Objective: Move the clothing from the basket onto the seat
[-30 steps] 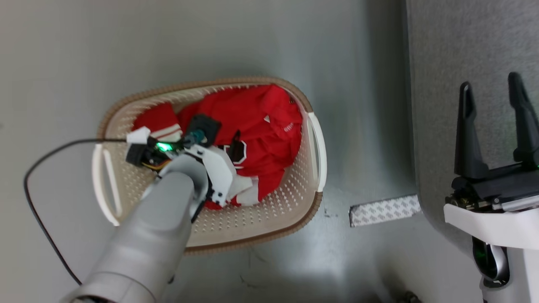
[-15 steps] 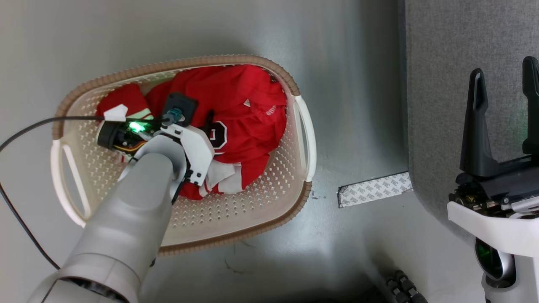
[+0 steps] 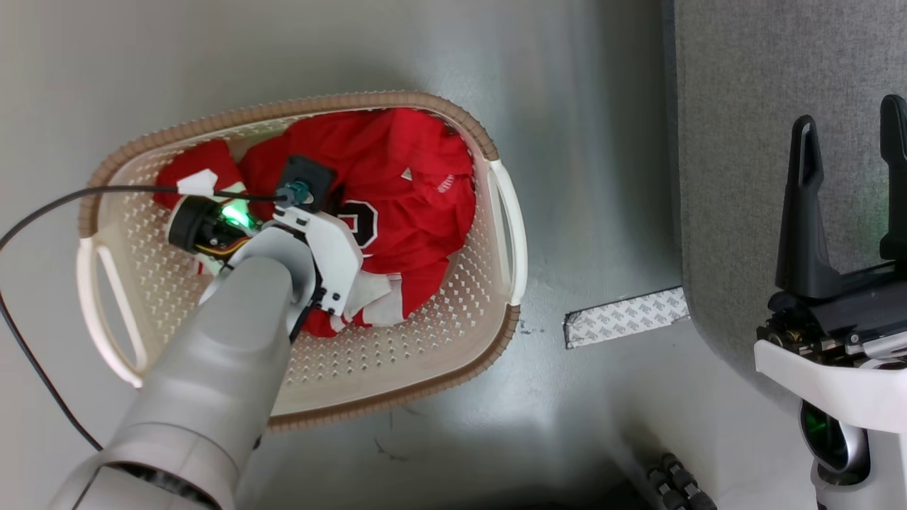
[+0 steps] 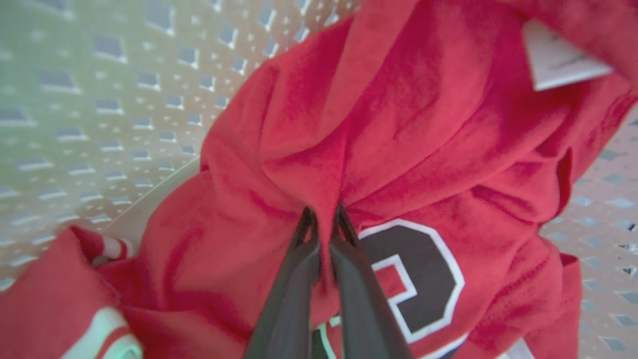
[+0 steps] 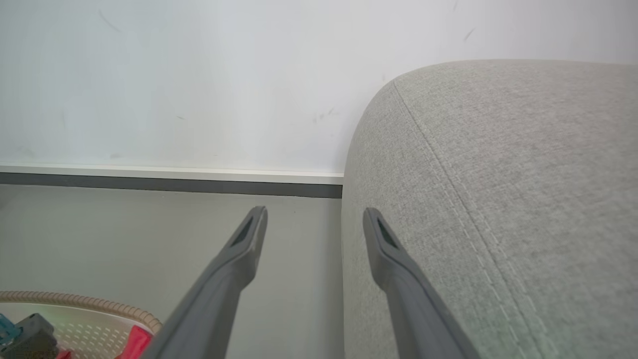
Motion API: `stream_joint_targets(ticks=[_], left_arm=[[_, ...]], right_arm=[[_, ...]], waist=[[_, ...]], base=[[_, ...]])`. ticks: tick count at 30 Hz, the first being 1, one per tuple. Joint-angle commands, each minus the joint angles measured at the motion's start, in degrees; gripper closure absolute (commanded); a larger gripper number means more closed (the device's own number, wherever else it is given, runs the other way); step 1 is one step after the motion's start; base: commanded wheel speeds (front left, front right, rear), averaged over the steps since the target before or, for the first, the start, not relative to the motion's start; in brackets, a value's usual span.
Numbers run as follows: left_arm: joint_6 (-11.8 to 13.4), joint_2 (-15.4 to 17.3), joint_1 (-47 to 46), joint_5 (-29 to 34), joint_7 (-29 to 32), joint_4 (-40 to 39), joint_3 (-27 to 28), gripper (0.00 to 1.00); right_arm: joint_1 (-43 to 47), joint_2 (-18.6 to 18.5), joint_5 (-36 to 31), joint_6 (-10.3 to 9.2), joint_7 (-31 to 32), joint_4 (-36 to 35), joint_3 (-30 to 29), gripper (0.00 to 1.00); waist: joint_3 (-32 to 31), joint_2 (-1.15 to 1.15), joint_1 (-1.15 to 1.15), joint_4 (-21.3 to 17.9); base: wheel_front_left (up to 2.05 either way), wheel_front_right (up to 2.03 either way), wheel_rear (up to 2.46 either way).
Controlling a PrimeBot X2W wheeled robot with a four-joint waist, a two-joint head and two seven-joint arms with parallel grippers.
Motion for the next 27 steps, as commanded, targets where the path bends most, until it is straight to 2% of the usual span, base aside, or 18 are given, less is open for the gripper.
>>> stream_joint_targets(ticks=[1,8,14,21,27], left_arm=[[-0.23,0.16,0.29,-0.45,-0.44,0.13,0.10,1.00],[-0.74,-1.11,3.35,-2.97,-3.45,-0.28,0.97,1.00],[-0.84,-1.68,9.14,-5.32,-5.20,-2.75,1.58,1.00],[-1.09,-1.99,18.66,-8.01,-5.46,-11.35,2.26,1.00],[0.06,-2.06,26.91,-9.41,-5.48,-18.47,2.49,1.00]], right_arm=[[0.66,-0.41,0.07,-0.24,0.08,1.11,-1.11,0.00],[1.36,-0.35,-0.84,-0.23,0.06,2.45,-1.23,0.00],[3.63,-0.31,-2.04,-0.21,0.06,4.95,-1.54,0.00],[9.07,-0.32,-3.44,-0.21,0.06,8.67,-3.02,0.00],[14.83,-0.32,-3.91,-0.21,0.06,11.94,-3.40,0.00]], waist=[[-0.27,0.00,0.00,0.23],[-5.20,0.00,0.00,2.36],[-13.16,0.00,0.00,4.63],[-24.73,0.00,0.00,7.78],[-35.21,0.00,0.00,10.05]], base=[[0.00,0.00,0.00],[0.00,0.00,0.00],[0.00,0.00,0.00],[0.00,0.00,0.00],[0.00,0.00,0.00]])
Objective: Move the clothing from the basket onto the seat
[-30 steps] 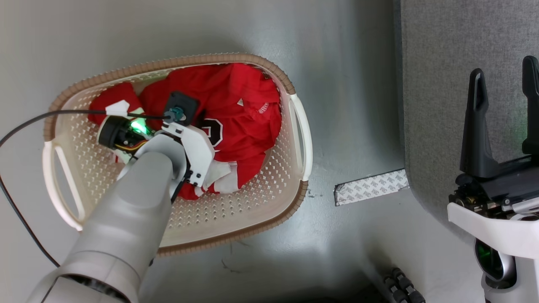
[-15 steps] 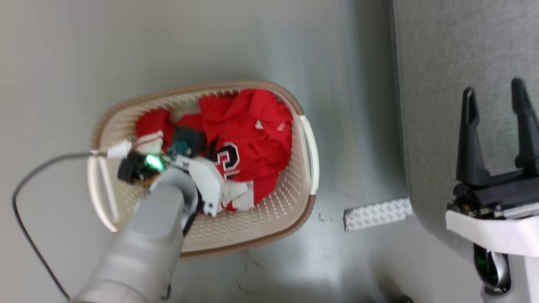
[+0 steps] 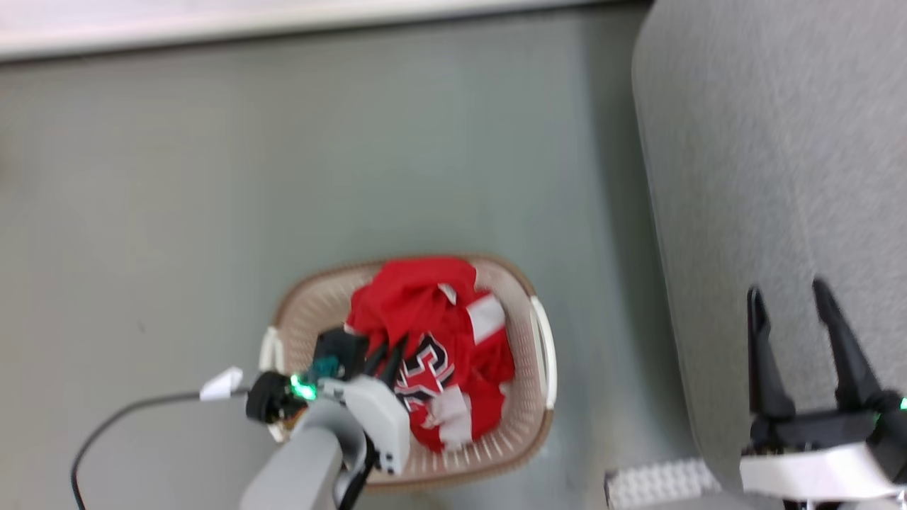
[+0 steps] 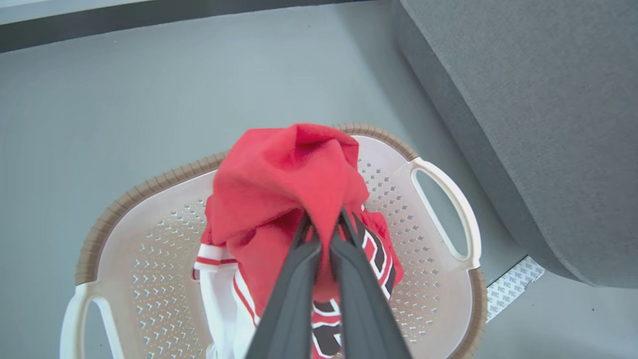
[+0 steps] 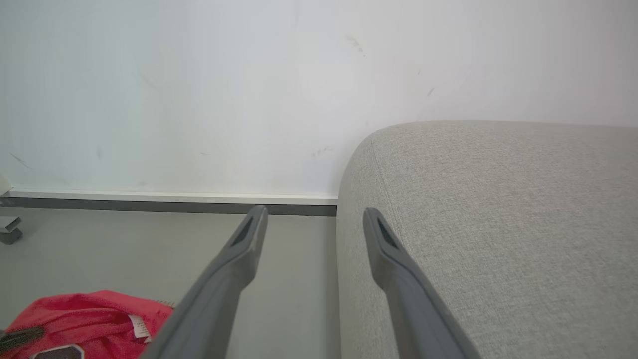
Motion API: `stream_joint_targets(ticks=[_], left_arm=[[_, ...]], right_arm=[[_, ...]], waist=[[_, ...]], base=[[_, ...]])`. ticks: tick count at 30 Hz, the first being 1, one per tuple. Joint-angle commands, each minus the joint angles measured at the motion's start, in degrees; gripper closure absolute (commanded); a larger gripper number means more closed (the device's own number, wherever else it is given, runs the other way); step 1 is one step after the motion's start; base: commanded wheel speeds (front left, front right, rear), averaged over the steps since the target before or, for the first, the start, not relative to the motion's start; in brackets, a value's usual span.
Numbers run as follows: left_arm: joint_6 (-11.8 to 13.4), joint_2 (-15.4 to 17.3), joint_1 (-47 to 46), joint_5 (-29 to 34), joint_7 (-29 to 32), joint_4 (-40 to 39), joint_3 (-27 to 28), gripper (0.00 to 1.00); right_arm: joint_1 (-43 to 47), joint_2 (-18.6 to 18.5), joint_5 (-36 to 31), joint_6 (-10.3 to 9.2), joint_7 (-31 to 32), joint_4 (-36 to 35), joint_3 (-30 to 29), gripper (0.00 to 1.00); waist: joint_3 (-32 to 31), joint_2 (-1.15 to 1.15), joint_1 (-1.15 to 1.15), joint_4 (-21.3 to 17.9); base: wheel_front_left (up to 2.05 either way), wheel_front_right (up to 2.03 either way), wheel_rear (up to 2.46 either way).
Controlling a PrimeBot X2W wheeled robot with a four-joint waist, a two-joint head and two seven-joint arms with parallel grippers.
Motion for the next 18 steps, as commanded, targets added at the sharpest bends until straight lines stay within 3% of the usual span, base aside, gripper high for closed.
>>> stream_joint_targets(ticks=[1,9,18], left_arm=[[0.21,0.18,1.75,-0.58,-0.11,-0.59,0.00,1.00],[3.09,1.12,11.07,-1.69,-0.09,-9.44,1.86,1.00],[6.60,3.10,20.54,-2.12,-0.09,-19.81,4.71,1.00]], right_arm=[[1.47,-0.22,-0.68,-0.18,0.04,0.56,-0.12,0.00],[7.87,-0.22,-1.40,-0.18,0.04,4.55,-1.09,0.00],[14.56,-0.22,-2.01,-0.18,0.04,7.37,-2.59,0.00]], waist=[[-8.13,0.00,0.01,2.99],[-19.70,0.00,0.01,4.74],[-28.32,0.00,0.01,7.26]], base=[[0.00,0.00,0.00],[0.00,0.00,0.00],[0.00,0.00,0.00]])
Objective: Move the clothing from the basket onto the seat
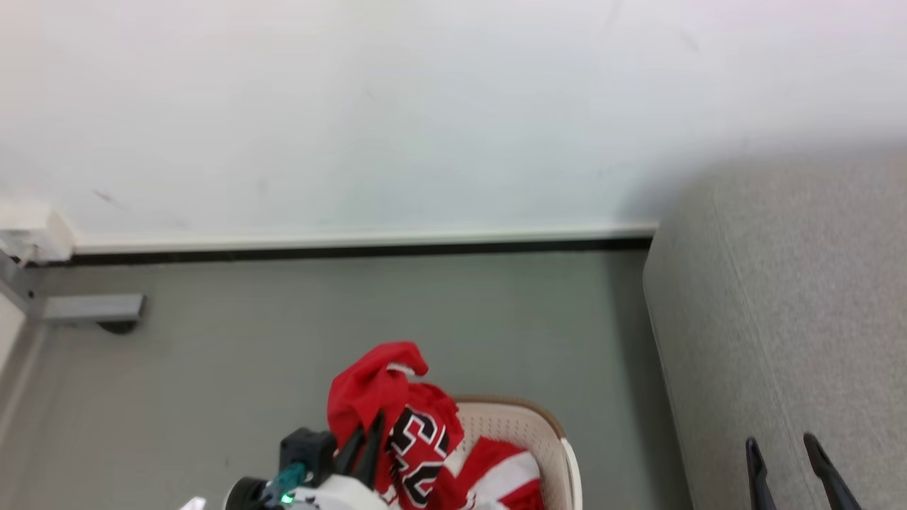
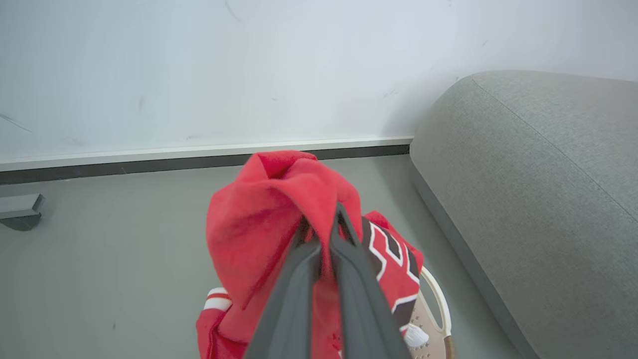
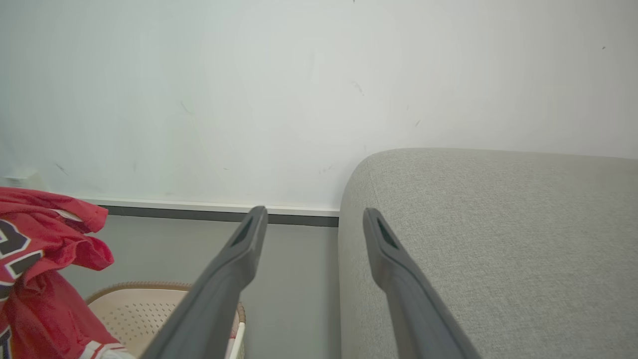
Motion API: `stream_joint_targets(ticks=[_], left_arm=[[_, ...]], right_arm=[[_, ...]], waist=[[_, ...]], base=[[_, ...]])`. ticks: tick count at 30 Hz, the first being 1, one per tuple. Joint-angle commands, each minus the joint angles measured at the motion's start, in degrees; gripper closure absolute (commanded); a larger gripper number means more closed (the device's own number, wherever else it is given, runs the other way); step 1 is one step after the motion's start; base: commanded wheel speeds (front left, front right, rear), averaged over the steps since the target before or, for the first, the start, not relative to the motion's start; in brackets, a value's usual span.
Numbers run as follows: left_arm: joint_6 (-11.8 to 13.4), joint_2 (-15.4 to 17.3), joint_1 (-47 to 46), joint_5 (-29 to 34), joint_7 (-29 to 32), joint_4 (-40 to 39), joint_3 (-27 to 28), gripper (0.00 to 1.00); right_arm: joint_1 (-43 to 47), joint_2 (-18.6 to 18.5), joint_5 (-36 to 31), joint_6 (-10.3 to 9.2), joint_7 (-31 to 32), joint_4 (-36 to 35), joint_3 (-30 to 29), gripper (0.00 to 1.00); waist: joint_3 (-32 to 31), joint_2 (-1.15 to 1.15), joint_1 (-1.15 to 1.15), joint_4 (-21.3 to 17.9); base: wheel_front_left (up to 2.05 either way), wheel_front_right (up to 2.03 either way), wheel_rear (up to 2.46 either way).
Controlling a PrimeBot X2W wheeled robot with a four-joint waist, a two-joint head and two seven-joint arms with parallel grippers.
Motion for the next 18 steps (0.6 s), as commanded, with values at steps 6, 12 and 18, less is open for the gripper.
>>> stream_joint_targets(ticks=[6,12,18], left_arm=[[1.68,2.22,5.95,-0.74,-0.05,-5.17,2.15,1.00],[2.37,3.48,8.33,-1.23,-0.05,-7.72,2.82,1.00],[2.82,4.14,8.68,-1.63,0.57,-9.32,2.89,1.00]], right_arm=[[2.70,-0.19,0.52,-0.18,0.04,1.10,-0.34,0.00],[2.59,-0.20,0.42,-0.18,0.04,1.86,0.68,0.00],[2.39,-0.20,0.53,-0.18,0.04,1.91,0.93,0.00]], waist=[[-5.82,-0.01,0.02,2.31],[-6.81,-0.01,0.02,2.40],[-6.90,-0.01,0.02,2.32]], base=[[0.00,0.00,0.00],[0.00,0.00,0.00],[0.00,0.00,0.00]])
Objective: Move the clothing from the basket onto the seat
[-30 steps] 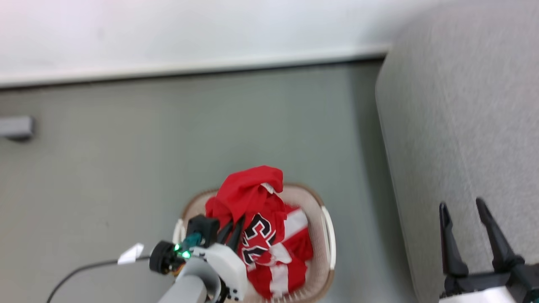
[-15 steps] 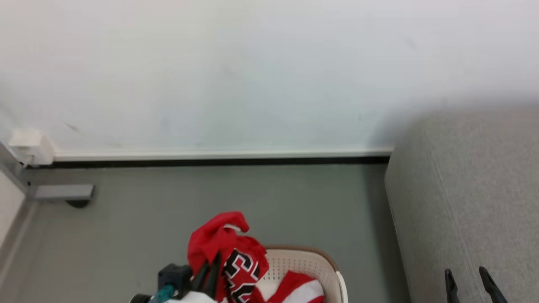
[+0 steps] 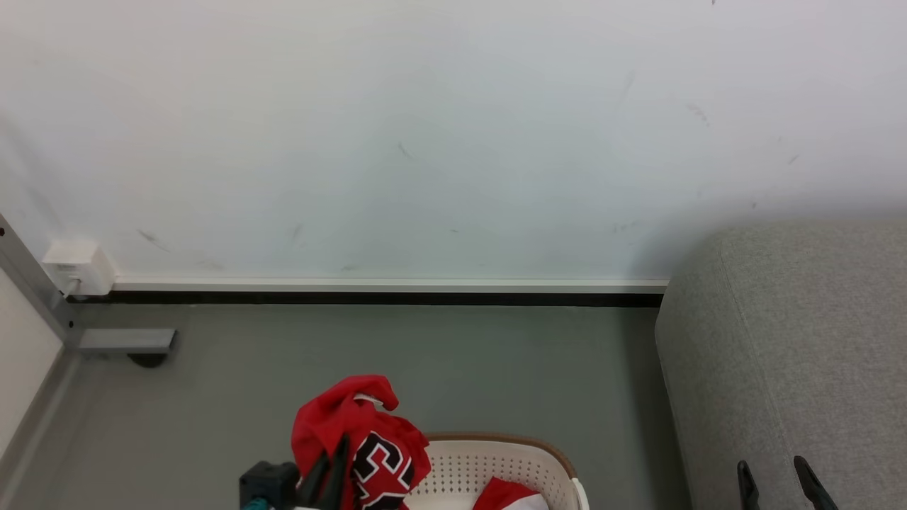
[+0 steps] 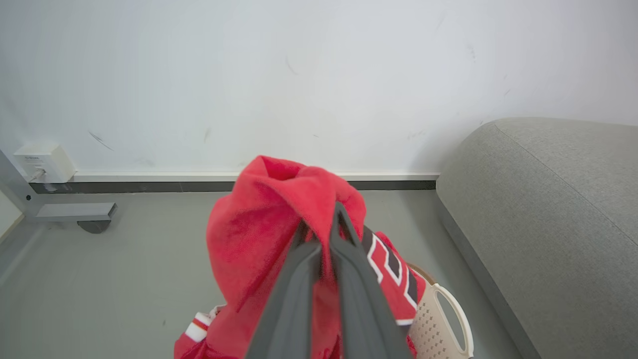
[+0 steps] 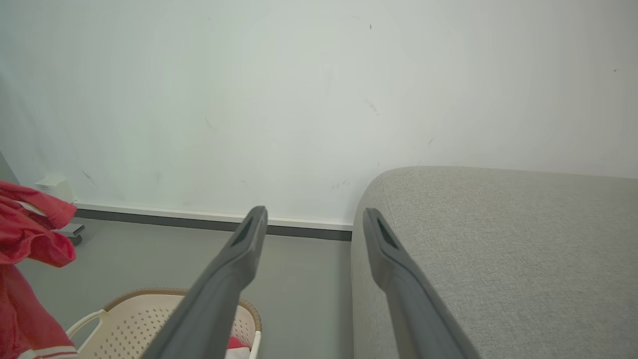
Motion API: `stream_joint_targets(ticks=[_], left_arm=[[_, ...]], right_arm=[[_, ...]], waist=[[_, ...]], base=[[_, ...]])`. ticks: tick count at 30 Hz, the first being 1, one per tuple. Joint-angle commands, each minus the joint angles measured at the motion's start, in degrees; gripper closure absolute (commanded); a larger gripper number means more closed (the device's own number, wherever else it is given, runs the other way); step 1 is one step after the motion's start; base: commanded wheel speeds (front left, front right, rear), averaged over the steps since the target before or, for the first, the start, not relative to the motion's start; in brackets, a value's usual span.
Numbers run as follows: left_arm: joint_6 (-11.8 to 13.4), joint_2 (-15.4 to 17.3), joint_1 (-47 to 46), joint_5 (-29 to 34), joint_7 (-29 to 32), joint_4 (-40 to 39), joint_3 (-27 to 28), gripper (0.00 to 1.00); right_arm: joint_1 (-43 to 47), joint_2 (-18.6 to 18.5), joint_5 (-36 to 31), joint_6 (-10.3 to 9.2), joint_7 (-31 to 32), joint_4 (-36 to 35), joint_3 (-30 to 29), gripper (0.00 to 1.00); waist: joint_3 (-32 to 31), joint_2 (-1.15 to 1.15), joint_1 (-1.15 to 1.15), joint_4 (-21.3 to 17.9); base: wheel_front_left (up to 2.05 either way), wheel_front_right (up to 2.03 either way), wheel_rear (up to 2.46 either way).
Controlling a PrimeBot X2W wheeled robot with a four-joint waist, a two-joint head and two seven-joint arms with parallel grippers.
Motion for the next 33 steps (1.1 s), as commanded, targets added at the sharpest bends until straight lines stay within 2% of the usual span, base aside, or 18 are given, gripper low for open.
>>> stream_joint_targets(ticks=[1,5,13,23,29,33], left_arm=[[0.34,0.55,0.39,-0.79,0.20,-0.56,0.06,1.00],[0.45,0.84,-0.05,-0.82,0.25,-1.88,-0.01,1.00],[-0.86,0.87,-2.44,-0.28,2.26,-7.89,-1.83,1.00],[-3.47,-1.02,-6.14,2.19,6.47,-15.55,-8.10,1.00],[-5.15,-3.81,-7.61,2.44,7.62,-16.09,-12.75,1.00],[-6.19,-4.77,-8.29,2.20,7.89,-15.74,-15.64,1.00]], right_arm=[[0.17,-0.21,0.26,-0.18,0.04,0.18,0.25,0.00],[-0.37,-0.21,0.42,-0.18,0.04,0.20,0.98,0.00],[-2.70,-0.27,1.15,-0.18,0.04,-1.15,7.09,0.00],[-7.79,-5.65,5.49,-0.17,0.05,-3.89,21.32,0.00],[-10.65,-8.42,6.75,-0.17,0.05,-4.63,28.08,0.00],[-11.73,-9.45,7.38,-0.17,0.05,-4.46,30.10,0.00]], waist=[[-0.06,0.00,0.00,-0.08],[-0.02,0.00,0.00,-0.28],[-0.10,0.00,0.00,-0.46],[-0.57,0.00,0.00,-0.51],[-0.80,0.00,0.00,-0.83],[-0.83,0.00,0.00,-1.04]], base=[[0.00,0.00,0.00],[0.00,0.00,0.00],[0.00,0.00,0.00],[0.00,0.00,0.00],[0.00,0.00,0.00],[0.00,0.00,0.00]])
